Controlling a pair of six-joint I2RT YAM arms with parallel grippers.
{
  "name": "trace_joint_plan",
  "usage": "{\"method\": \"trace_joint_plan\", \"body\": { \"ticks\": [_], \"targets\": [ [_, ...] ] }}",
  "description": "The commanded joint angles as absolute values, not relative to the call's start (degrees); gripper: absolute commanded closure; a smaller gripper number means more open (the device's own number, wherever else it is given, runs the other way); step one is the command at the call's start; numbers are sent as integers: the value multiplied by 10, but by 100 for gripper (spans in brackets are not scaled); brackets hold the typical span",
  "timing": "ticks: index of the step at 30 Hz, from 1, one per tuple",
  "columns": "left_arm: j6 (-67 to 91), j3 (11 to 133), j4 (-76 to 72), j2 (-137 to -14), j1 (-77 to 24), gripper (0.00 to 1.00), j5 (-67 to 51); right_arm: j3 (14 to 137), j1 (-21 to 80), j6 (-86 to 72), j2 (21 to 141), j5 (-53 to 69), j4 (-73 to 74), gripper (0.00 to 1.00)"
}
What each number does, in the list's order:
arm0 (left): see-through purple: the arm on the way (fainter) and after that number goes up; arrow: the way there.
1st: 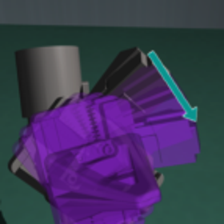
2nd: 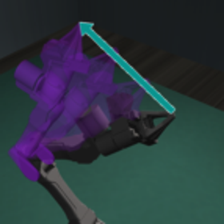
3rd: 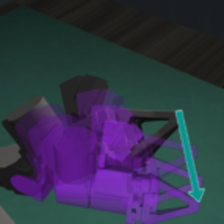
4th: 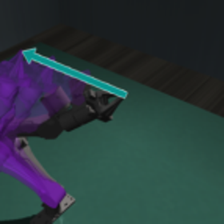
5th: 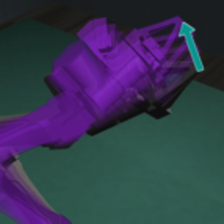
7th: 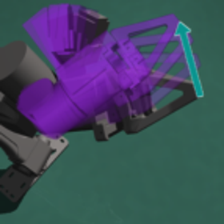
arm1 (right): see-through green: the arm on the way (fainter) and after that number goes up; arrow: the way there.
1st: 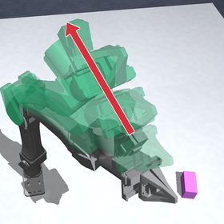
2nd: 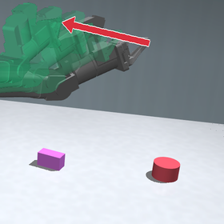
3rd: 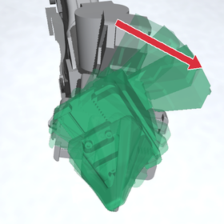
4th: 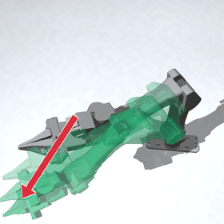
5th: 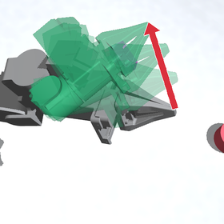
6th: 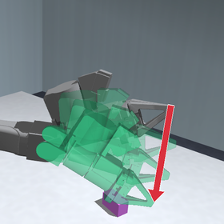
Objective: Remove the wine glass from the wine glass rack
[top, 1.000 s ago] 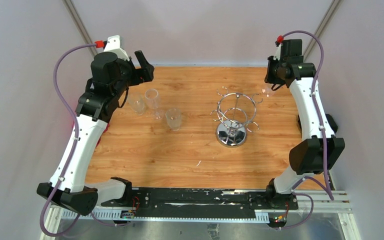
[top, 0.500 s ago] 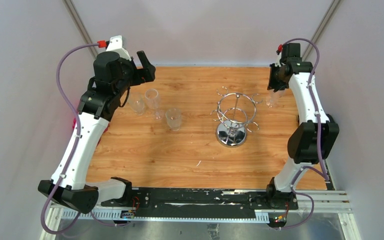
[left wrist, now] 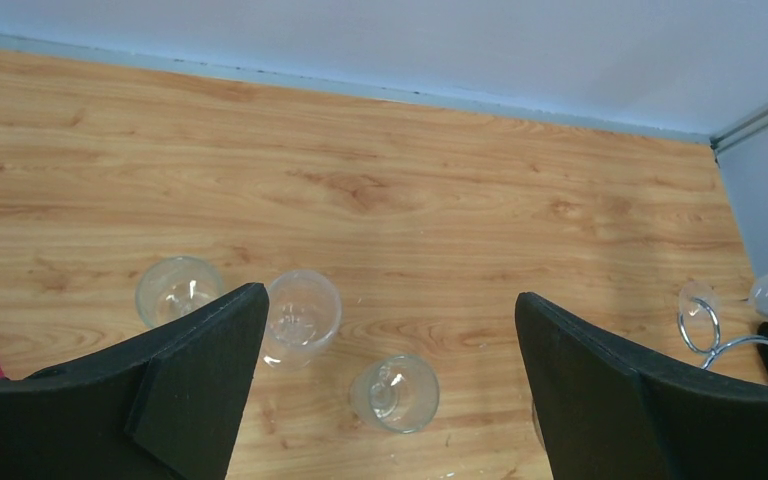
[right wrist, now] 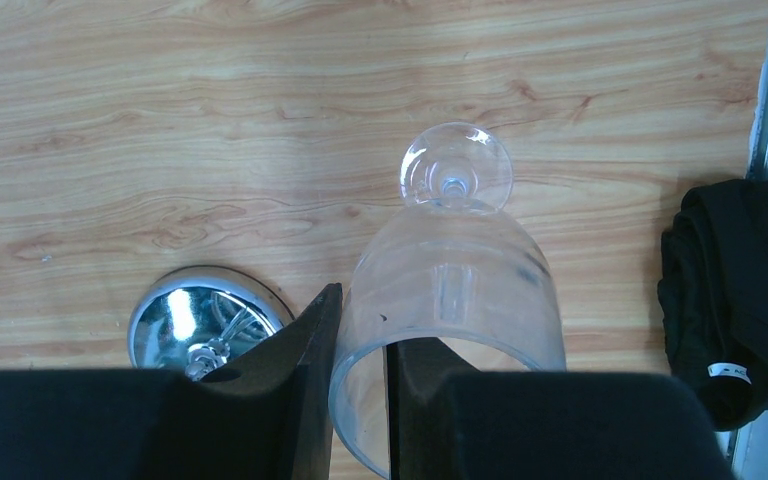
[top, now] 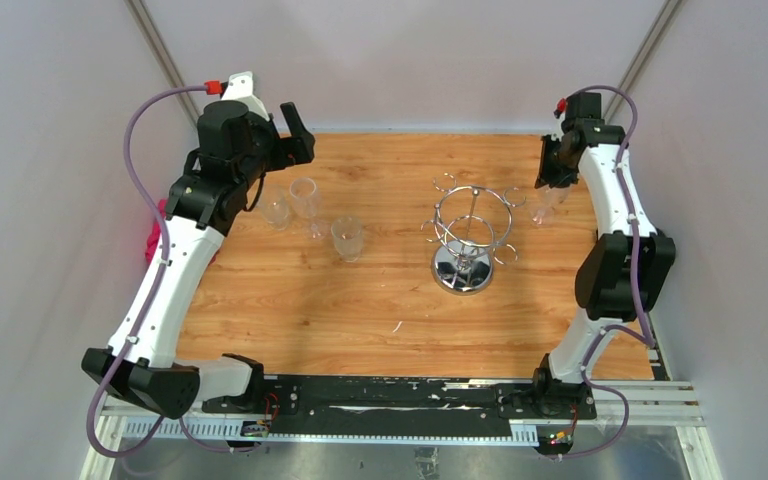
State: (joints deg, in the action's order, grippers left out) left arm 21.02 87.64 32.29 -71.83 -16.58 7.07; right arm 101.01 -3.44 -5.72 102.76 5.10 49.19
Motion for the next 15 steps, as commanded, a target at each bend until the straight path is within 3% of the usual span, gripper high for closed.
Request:
{"method": "trace_joint_plan", "body": {
  "ticks": [1, 15],
  "targets": [
    [205, 875, 320, -722, -167, 0, 71, 1001, -53, -53, 1044, 72, 489, 100],
    [204, 871, 319, -726, -167, 0, 75, 1004, -65, -57, 1074, 91, 476, 100]
  ]
}}
